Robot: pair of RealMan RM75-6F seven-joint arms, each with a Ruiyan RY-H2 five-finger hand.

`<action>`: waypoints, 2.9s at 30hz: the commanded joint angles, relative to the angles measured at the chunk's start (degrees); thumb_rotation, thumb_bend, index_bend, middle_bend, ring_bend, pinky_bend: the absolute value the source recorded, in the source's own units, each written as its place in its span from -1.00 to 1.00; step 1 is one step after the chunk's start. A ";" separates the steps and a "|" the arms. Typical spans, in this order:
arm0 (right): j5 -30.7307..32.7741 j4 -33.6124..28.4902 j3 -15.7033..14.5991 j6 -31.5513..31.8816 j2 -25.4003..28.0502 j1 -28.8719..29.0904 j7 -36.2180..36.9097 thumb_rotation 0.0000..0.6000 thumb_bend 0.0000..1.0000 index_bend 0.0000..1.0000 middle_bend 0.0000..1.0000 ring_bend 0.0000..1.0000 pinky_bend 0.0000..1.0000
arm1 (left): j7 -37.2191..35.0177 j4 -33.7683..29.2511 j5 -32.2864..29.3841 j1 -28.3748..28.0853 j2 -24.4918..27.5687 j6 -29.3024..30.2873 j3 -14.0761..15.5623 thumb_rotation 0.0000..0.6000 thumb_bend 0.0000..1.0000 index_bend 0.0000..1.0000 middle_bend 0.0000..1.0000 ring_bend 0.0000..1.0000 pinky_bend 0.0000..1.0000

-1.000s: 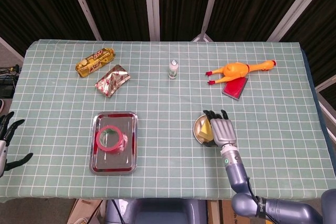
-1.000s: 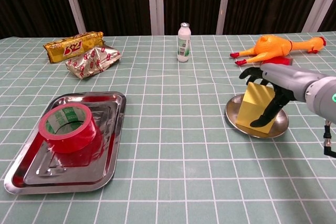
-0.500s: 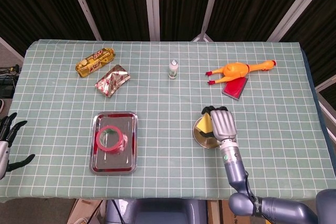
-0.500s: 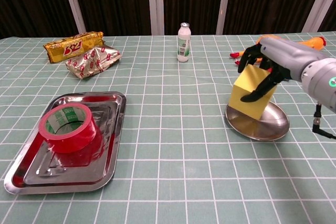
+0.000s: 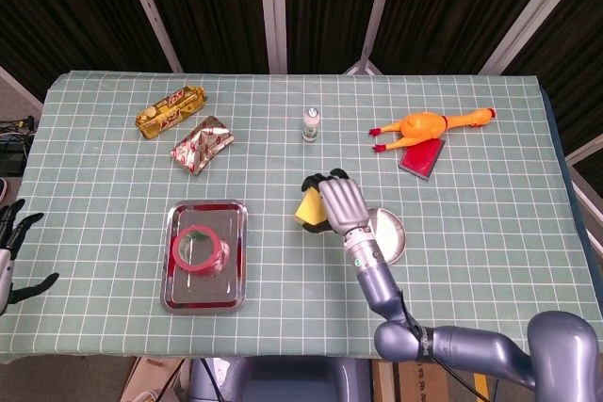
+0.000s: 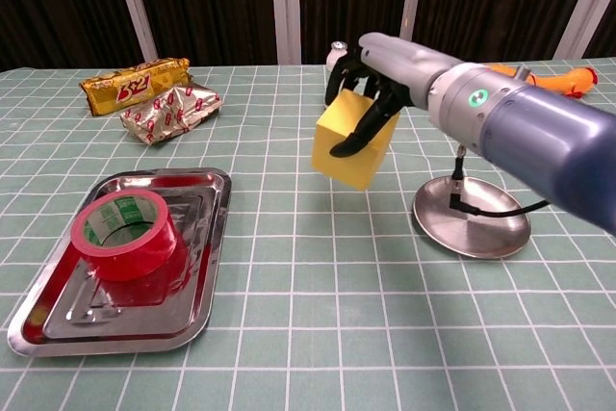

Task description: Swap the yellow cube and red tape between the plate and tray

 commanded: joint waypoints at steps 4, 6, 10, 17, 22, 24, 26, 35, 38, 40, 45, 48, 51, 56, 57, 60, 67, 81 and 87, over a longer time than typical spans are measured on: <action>2.29 6.20 -0.50 -1.56 -4.87 2.43 0.63 1.00 -0.80 -0.57 -0.51 -0.52 -0.99 | -0.98 0.01 0.15 -0.12 0.30 -0.33 0.08 1.00 -0.85 -0.64 -1.00 -1.00 -1.00; 2.61 7.34 -0.68 -1.69 -5.58 2.64 0.76 1.00 -0.92 -0.69 -0.73 -0.73 -1.00 | -1.27 0.04 0.33 -0.06 0.42 -0.17 0.12 1.00 -0.85 -0.64 -1.00 -1.00 -1.00; 2.71 7.90 -2.22 -1.97 -5.17 3.17 -1.60 1.00 -1.00 -0.94 -1.00 -1.00 -1.00 | -1.41 0.24 0.12 -0.03 0.44 -0.16 0.02 1.00 -0.85 -0.64 -1.00 -1.00 -1.00; 2.49 -5.97 -6.46 5.32 3.79 0.44 -12.59 1.00 -1.00 -1.00 -1.00 -1.00 -1.00 | -1.35 0.48 1.60 -0.66 0.21 -0.85 0.57 1.00 -0.85 -0.65 -1.00 -1.00 -1.00; -1.43 -21.33 -12.29 13.70 18.00 -8.70 -11.66 1.00 -1.00 -1.00 -1.00 -1.00 -1.00 | -1.75 0.11 3.99 -0.82 -0.04 -0.33 1.39 1.00 -0.86 -0.66 -1.00 -1.00 -1.00; -5.89 -23.54 -17.12 16.95 23.87 -14.63 -6.55 1.00 -1.00 -1.00 -1.00 -1.00 -1.00 | -2.53 -0.86 5.21 -1.14 0.71 -0.66 1.87 1.00 -0.86 -0.67 -1.00 -1.00 -1.00; -9.86 -23.48 -20.96 18.99 27.97 -19.57 -0.05 1.00 -1.00 -1.00 -1.00 -1.00 -1.00 | -2.22 -1.80 5.68 -1.80 1.61 -1.37 1.79 1.00 -0.87 -0.72 -1.00 -1.00 -1.00; -26.47 -15.14 -29.69 28.80 35.11 -34.58 23.23 1.00 -1.00 -1.00 -1.00 -1.00 -1.00 | -0.35 -11.25 2.86 -14.47 7.67 -21.55 -0.51 1.00 -0.98 -0.78 -1.00 -1.00 -0.98; -27.32 -14.50 -29.40 29.15 35.77 -35.75 24.62 1.00 -1.00 -1.00 -1.00 -1.00 -1.00 | 4.79 -13.20 0.39 -17.83 6.37 -26.16 -1.54 1.00 -0.99 -0.78 -1.00 -1.00 -0.98; -27.97 -14.24 -29.27 29.05 36.13 -36.38 25.12 1.00 -1.00 -1.00 -1.00 -1.00 -1.00 | 8.83 -14.42 -1.81 -19.89 5.22 -29.15 -1.89 1.00 -1.00 -0.78 -1.00 -1.00 -0.98; -28.96 -13.87 -28.51 28.02 36.19 -37.12 25.41 1.00 -1.00 -1.00 -1.00 -1.00 -1.00 | 18.55 -14.57 -8.56 -24.00 0.18 -33.40 -2.78 1.00 -1.00 -0.78 -1.00 -1.00 -0.98; -29.30 -13.64 -27.71 27.85 35.97 -37.63 25.43 1.00 -1.00 -1.00 -1.00 -1.00 -1.00 | 23.30 -13.41 -13.01 -25.97 -3.20 -35.12 -2.50 1.00 -1.00 -0.78 -1.00 -1.00 -0.98; -29.37 -13.19 -27.11 27.80 35.54 -38.12 24.25 1.00 -1.00 -1.00 -1.00 -1.00 -1.00 | 26.58 -12.01 -15.70 -26.99 -6.14 -34.82 -2.25 1.00 -1.00 -0.78 -1.00 -1.00 -0.98; -29.59 -13.04 -26.11 27.02 35.38 -38.76 24.36 1.00 -1.00 -1.00 -1.00 -1.00 -1.00 | 26.75 -8.63 -18.09 -29.10 -10.17 -37.14 -1.47 1.00 -1.00 -0.78 -1.00 -1.00 -0.98; -29.72 -13.11 -25.92 27.00 35.43 -38.92 24.51 1.00 -1.00 -1.00 -1.00 -1.00 -1.00 | 26.24 -8.02 -17.96 -29.35 -10.81 -37.34 -1.39 1.00 -1.00 -0.78 -1.00 -1.00 -0.98; -29.93 -13.18 -25.49 26.81 35.64 -39.36 24.98 1.00 -1.00 -1.00 -1.00 -1.00 -1.00 | 25.18 -5.76 -16.94 -29.76 -12.62 -37.27 -0.98 1.00 -1.00 -0.78 -1.00 -1.00 -0.98; -30.17 -13.23 -24.43 26.17 35.72 -40.05 25.83 1.00 -1.00 -1.00 -1.00 -1.00 -1.00 | 25.69 -2.05 -16.66 -30.56 -15.33 -37.74 0.79 1.00 -0.93 -0.74 -1.00 -1.00 -0.81; -30.71 -13.20 -22.37 25.24 35.36 -41.37 28.23 1.00 -1.00 -1.00 -1.00 -1.00 -1.00 | 26.40 0.47 -16.59 -32.19 -17.11 -37.08 1.58 1.00 0.03 -0.53 -0.51 -0.58 -0.34; -30.44 -13.11 -21.29 25.57 35.21 -42.06 28.89 1.00 -1.00 -1.00 -1.00 -1.00 -1.00 | 22.24 -3.61 -11.79 -31.87 -14.20 -34.23 0.93 1.00 0.05 -0.48 -0.53 -0.57 -0.34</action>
